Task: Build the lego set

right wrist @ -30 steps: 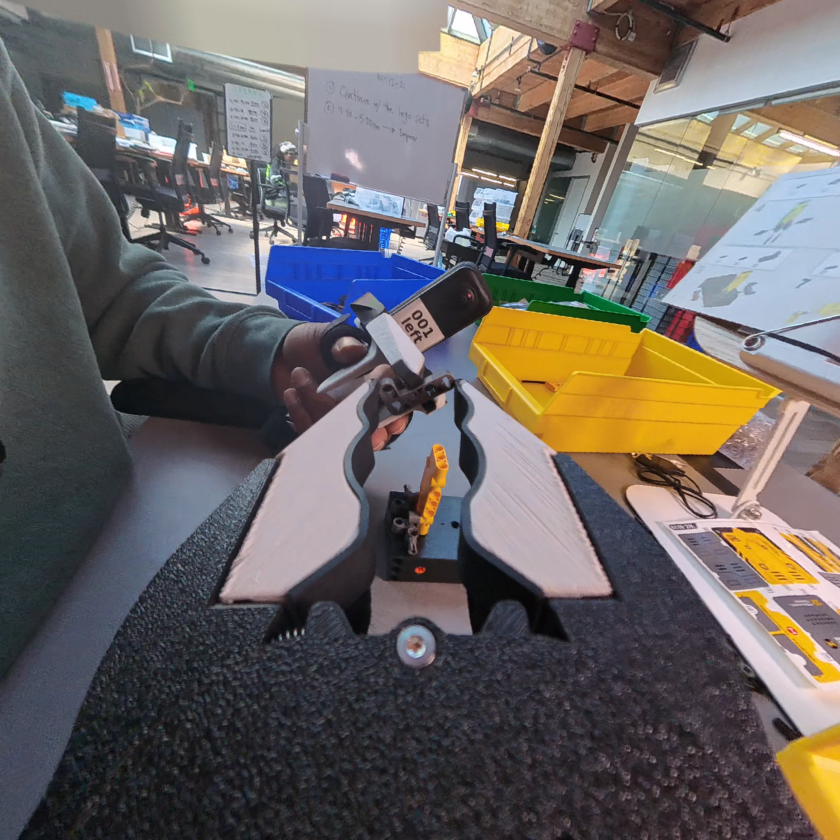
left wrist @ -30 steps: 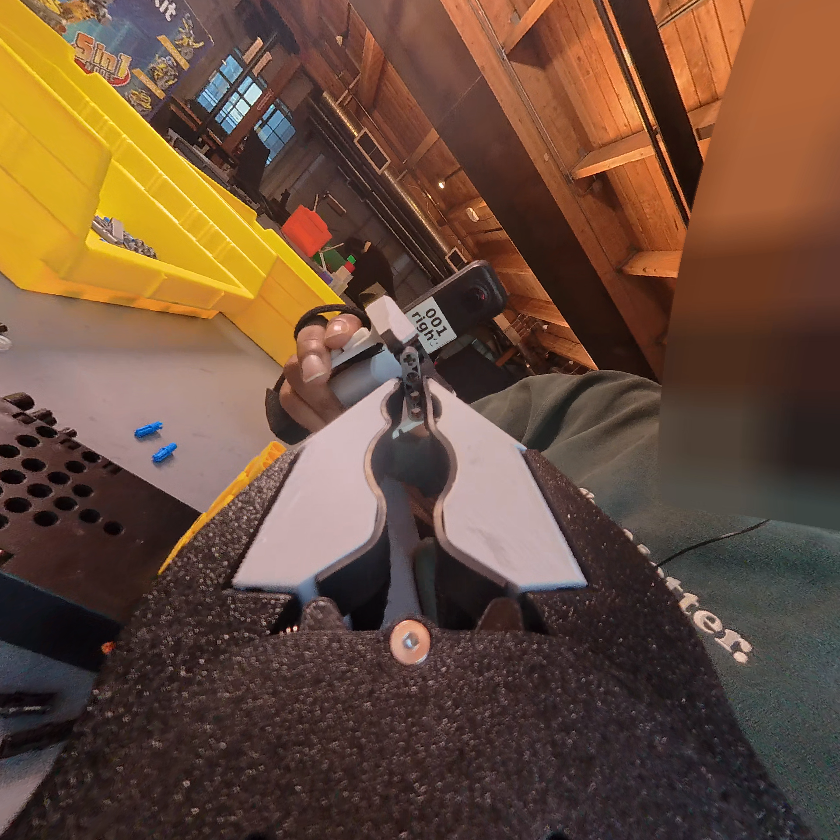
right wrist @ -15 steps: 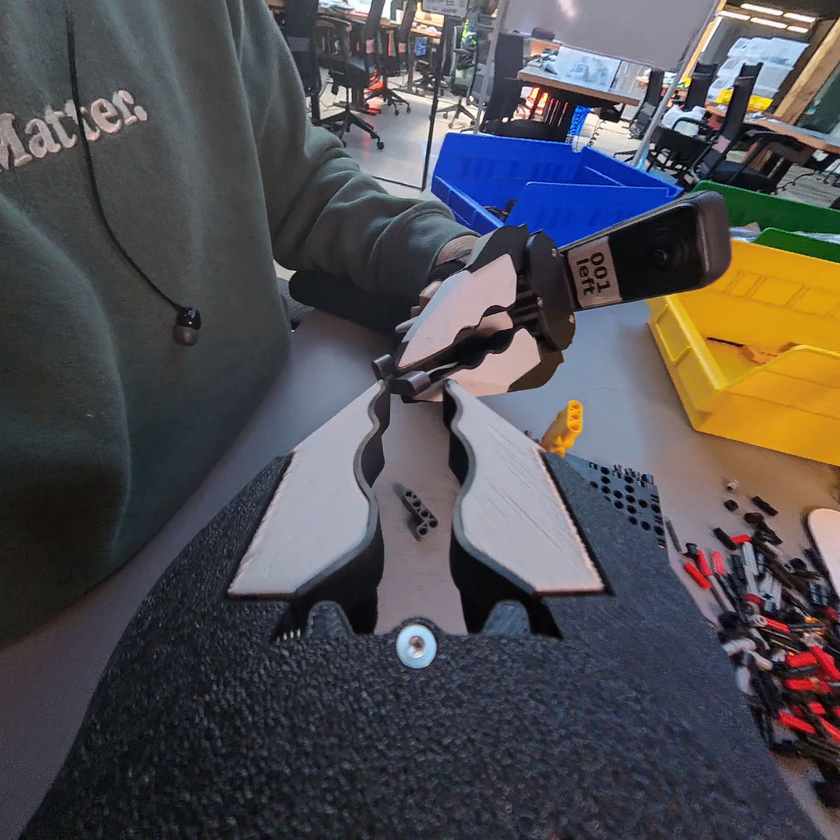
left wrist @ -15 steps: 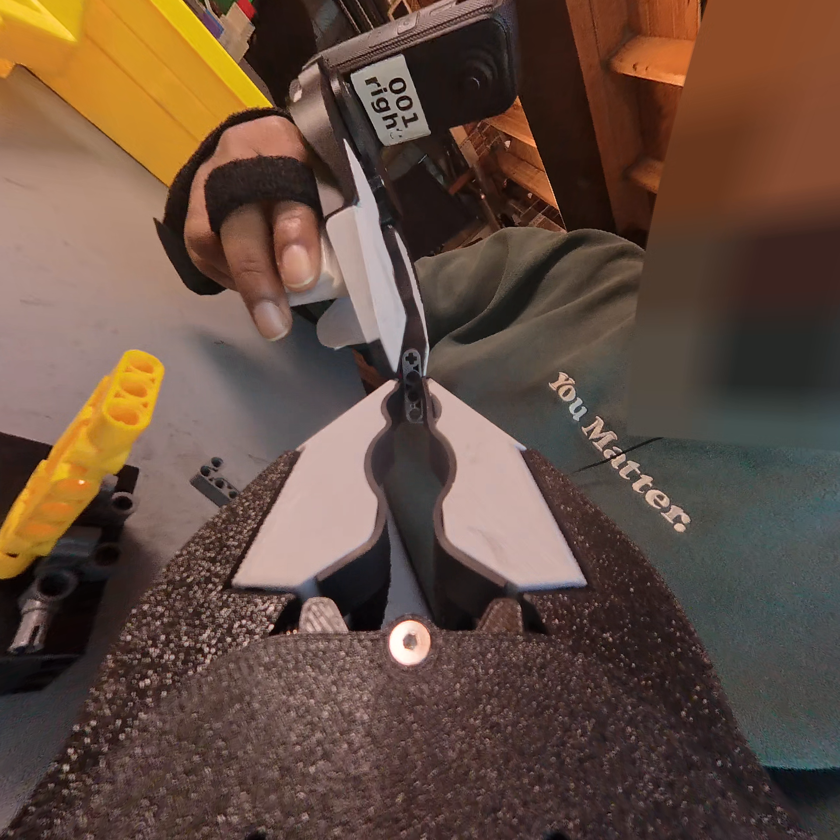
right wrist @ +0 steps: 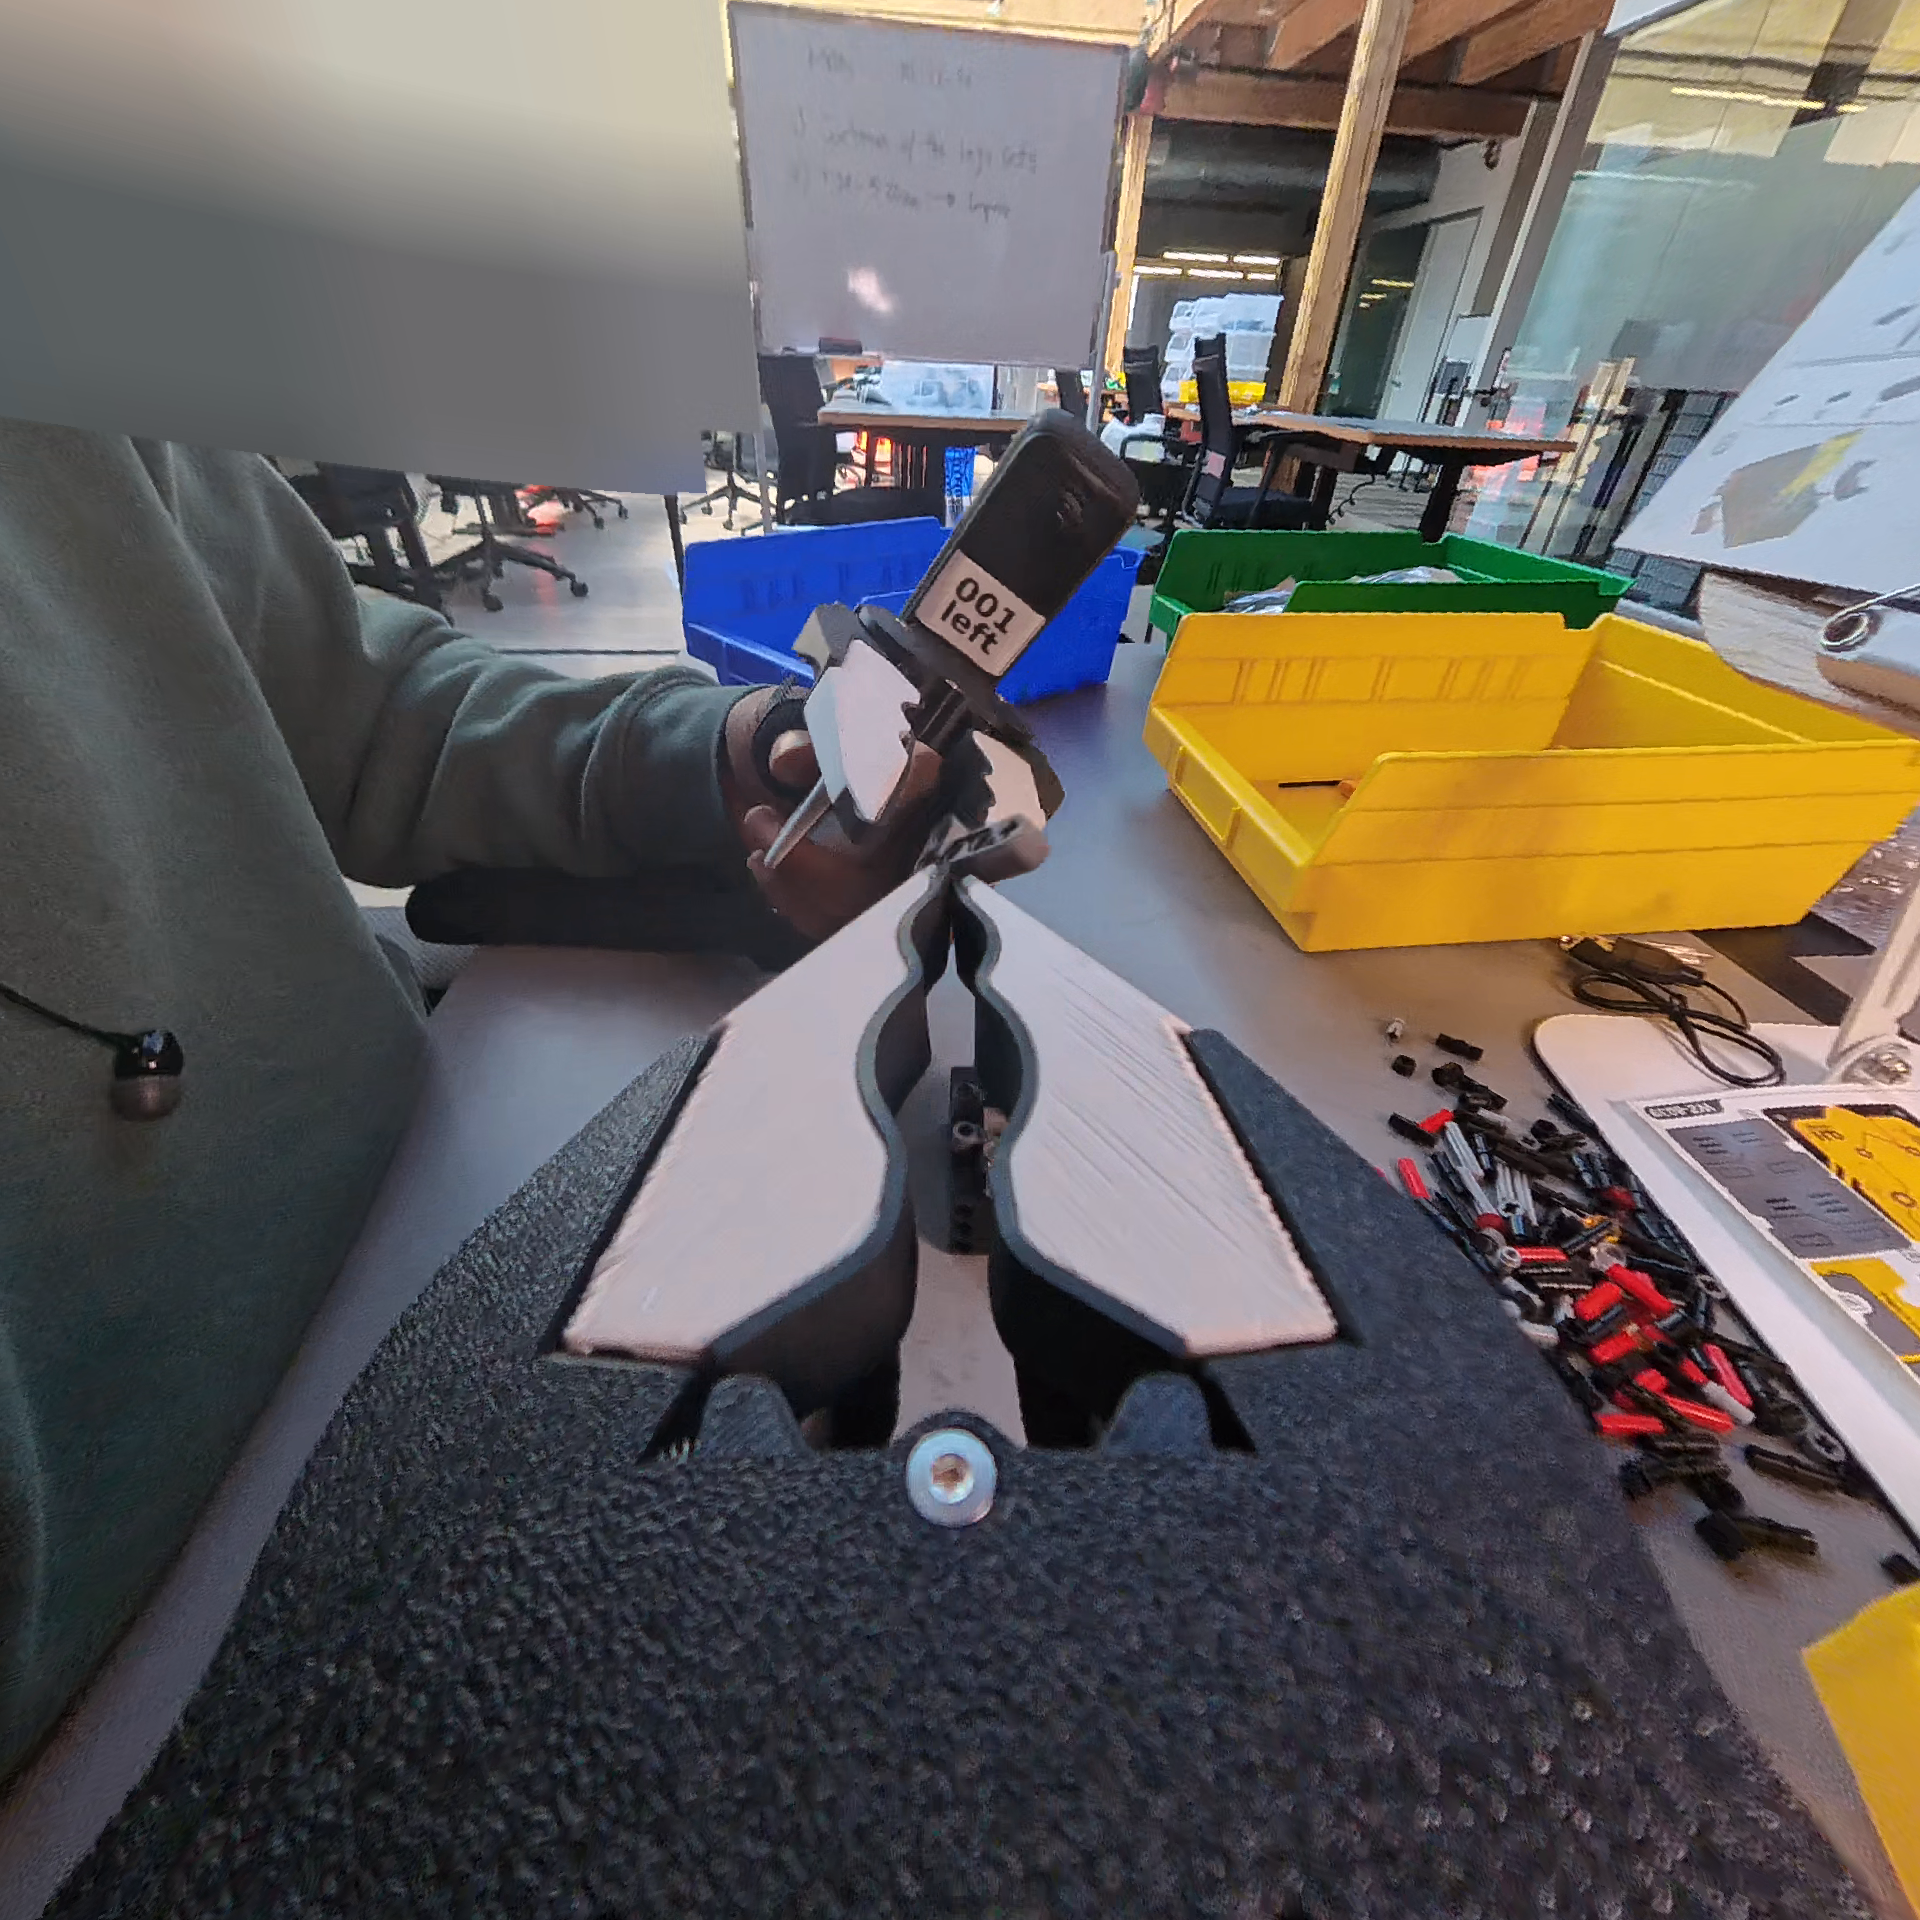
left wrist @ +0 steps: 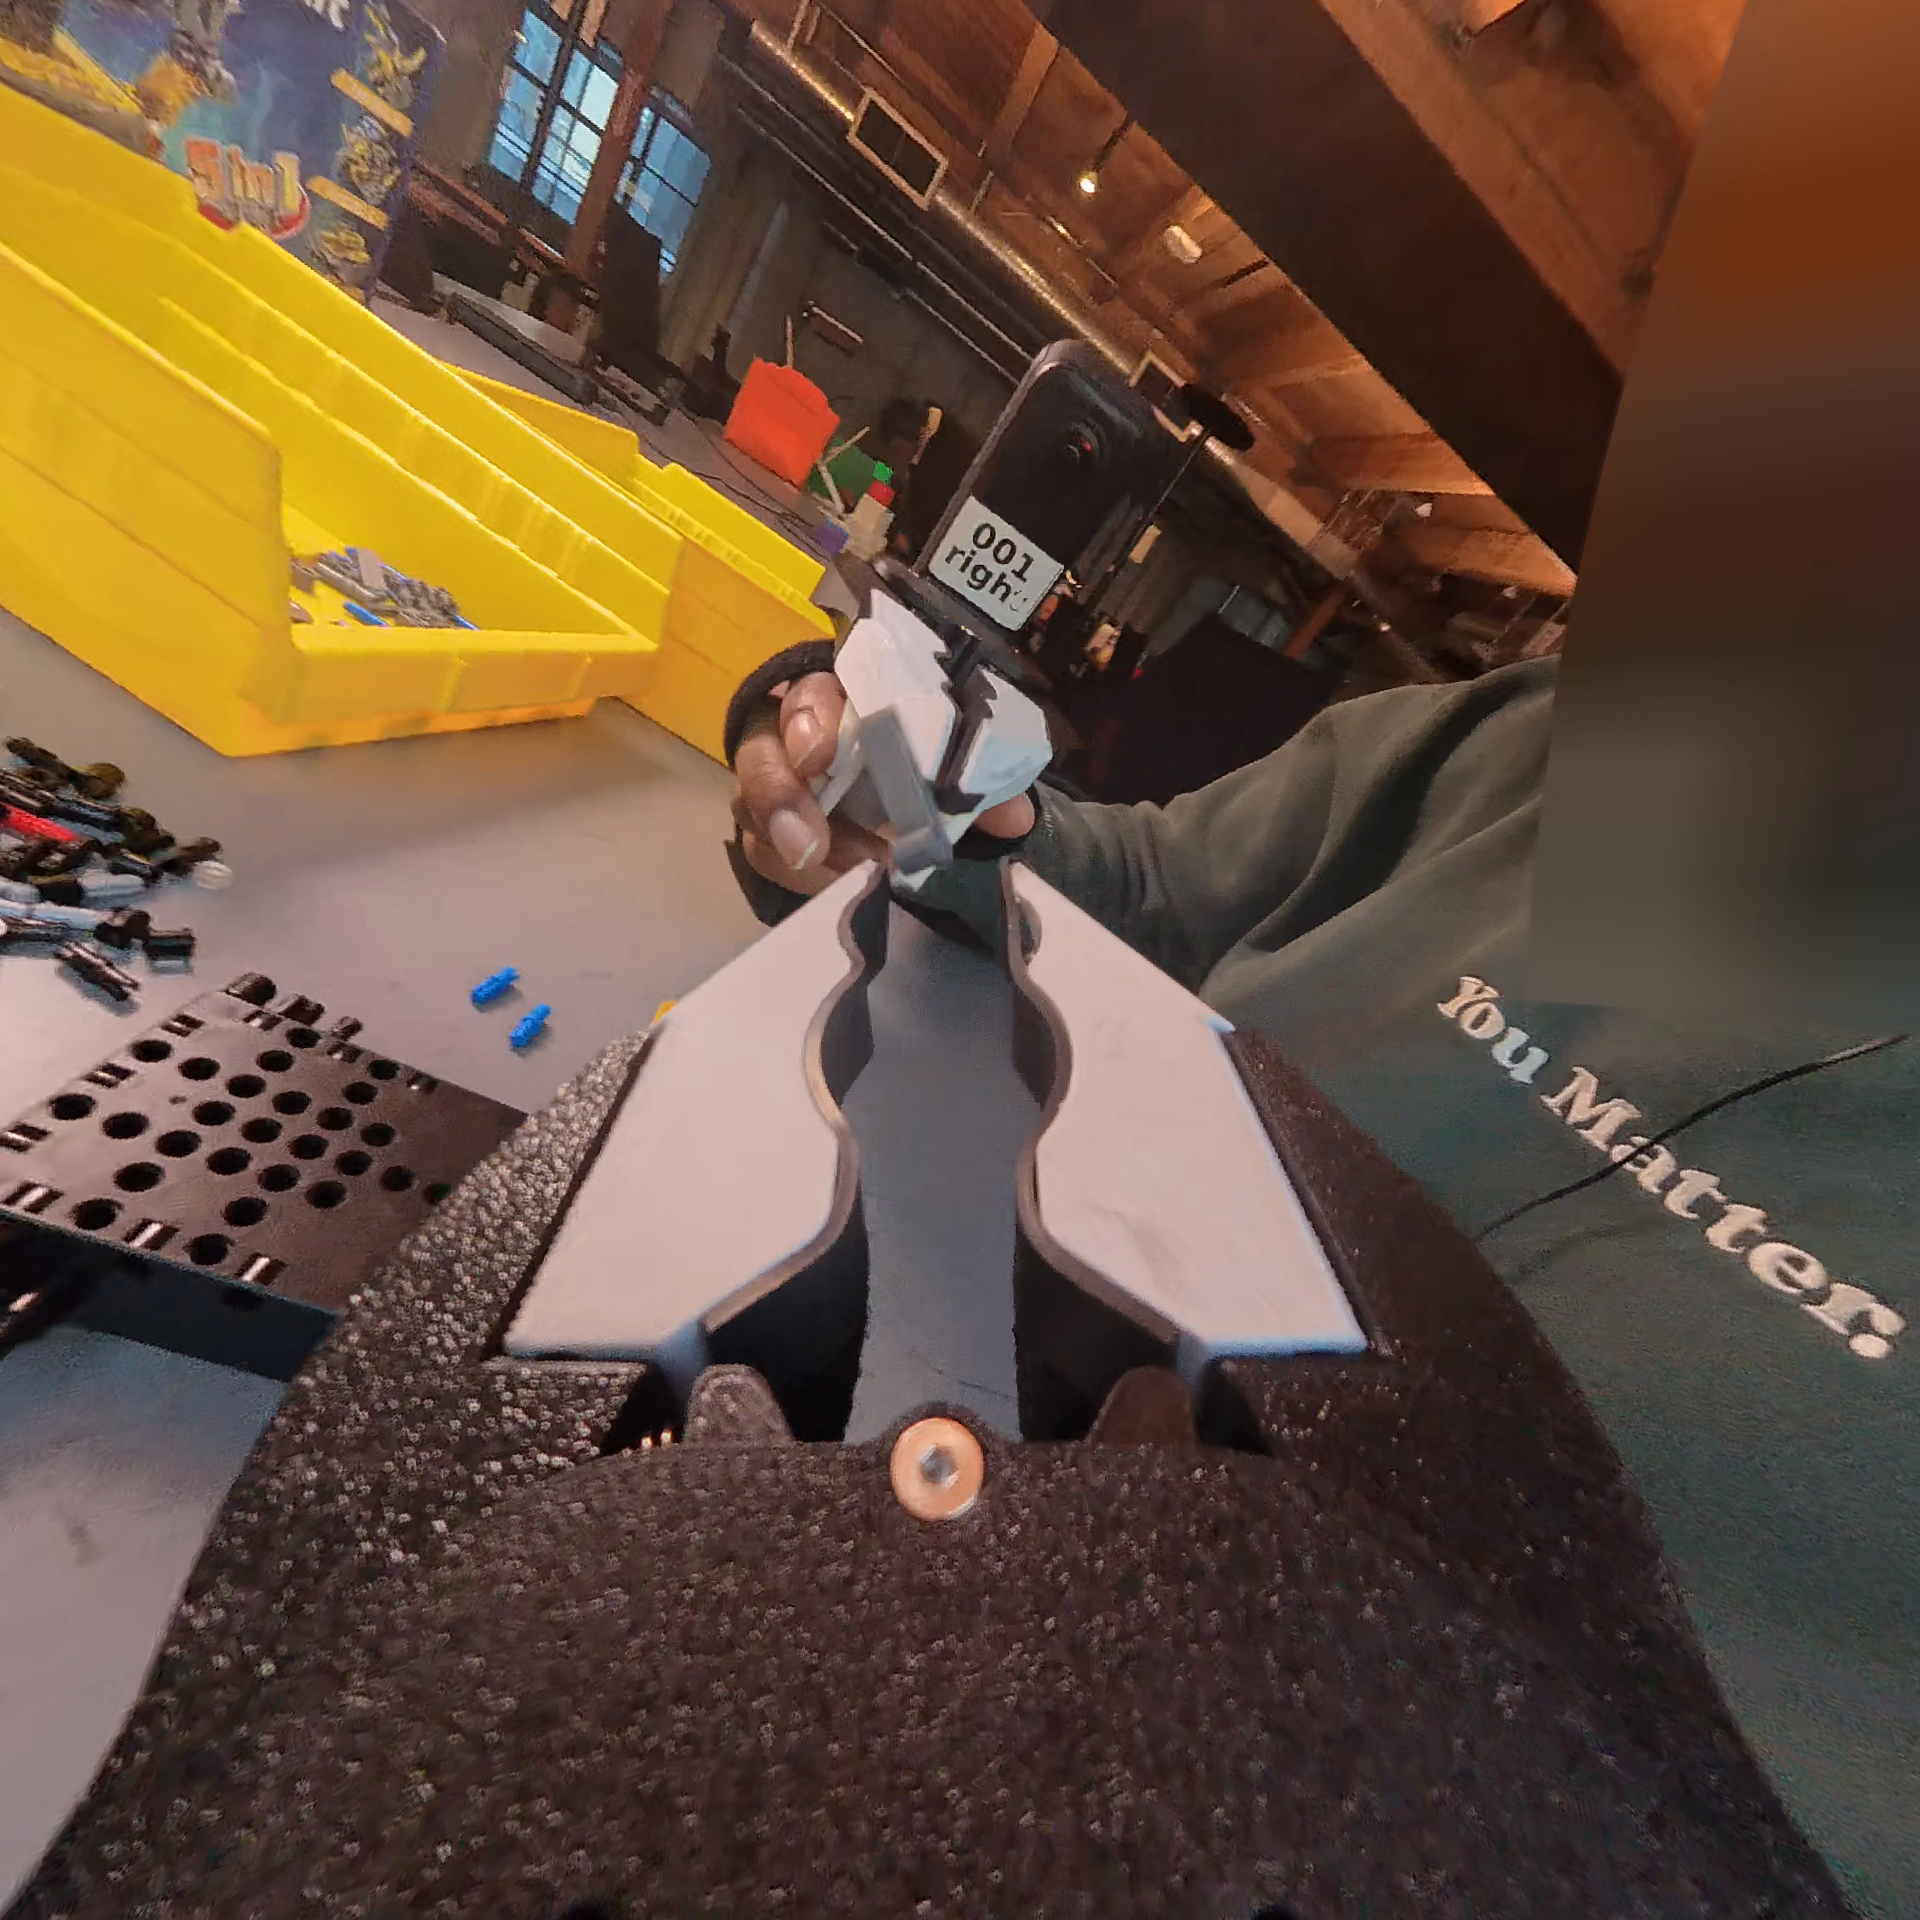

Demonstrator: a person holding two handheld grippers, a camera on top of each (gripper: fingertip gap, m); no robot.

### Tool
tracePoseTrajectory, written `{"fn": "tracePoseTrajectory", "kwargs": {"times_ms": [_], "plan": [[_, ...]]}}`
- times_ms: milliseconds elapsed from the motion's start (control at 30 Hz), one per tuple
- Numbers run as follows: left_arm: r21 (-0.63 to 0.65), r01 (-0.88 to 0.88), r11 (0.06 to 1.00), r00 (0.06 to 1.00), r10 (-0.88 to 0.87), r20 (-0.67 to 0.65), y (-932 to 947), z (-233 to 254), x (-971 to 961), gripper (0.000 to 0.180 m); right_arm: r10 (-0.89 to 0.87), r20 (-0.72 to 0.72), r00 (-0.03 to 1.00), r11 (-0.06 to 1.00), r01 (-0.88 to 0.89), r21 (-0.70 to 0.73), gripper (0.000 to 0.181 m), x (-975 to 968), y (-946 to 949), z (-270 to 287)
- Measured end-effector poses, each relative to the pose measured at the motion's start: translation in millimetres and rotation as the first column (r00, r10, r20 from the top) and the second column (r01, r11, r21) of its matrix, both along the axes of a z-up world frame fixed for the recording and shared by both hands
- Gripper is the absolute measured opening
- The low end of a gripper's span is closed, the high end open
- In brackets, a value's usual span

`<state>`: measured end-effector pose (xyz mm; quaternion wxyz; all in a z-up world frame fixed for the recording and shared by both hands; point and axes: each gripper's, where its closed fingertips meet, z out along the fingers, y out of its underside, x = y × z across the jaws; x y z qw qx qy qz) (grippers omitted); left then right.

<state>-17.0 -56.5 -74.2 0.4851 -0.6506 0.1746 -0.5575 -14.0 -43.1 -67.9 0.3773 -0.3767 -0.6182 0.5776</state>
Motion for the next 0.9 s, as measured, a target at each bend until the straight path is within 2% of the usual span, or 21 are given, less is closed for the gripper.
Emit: {"fn": "tracePoseTrajectory", "kwargs": {"times_ms": [133, 267, 433, 767, 900], "plan": [[0.06, -0.068, 0.996, 0.996, 0.072, -0.057, 5.0, 1.3, 0.1, 0.02, -0.002, 0.005, 1.0, 1.0, 0.002, -0.011, 0.0, -2.3, -2.5, -2.3], [0.076, -0.081, 0.994, 0.991, 0.088, -0.099, 5.5, -2.3, 2.0, 0.0, 0.016, 0.018, 1.0, 1.0, -0.016, 0.013, 0.0, -4.2, -9.9, -9.4], [0.102, -0.132, 0.986, 0.971, 0.149, -0.186, 10.6, -9.2, -4.3, 0.0, 0.004, 0.036, 0.999, 0.998, -0.006, 0.064, 0.0, -2.8, -4.4, -12.7], [0.156, -0.333, 0.93, 0.905, 0.361, -0.225, 30.4, -9.5, -37.8, 0.016, -0.178, 0.072, 0.981, 0.976, 0.167, 0.139, 0.002, 4.6, 51.2, -6.1], [0.153, -0.387, 0.909, 0.883, 0.414, -0.223, 35.8, -9.9, -48.7, 0.026, -0.25, 0.205, 0.946, 0.952, 0.201, 0.231, 0.015, 14.9, 75.3, -20.5]]}}
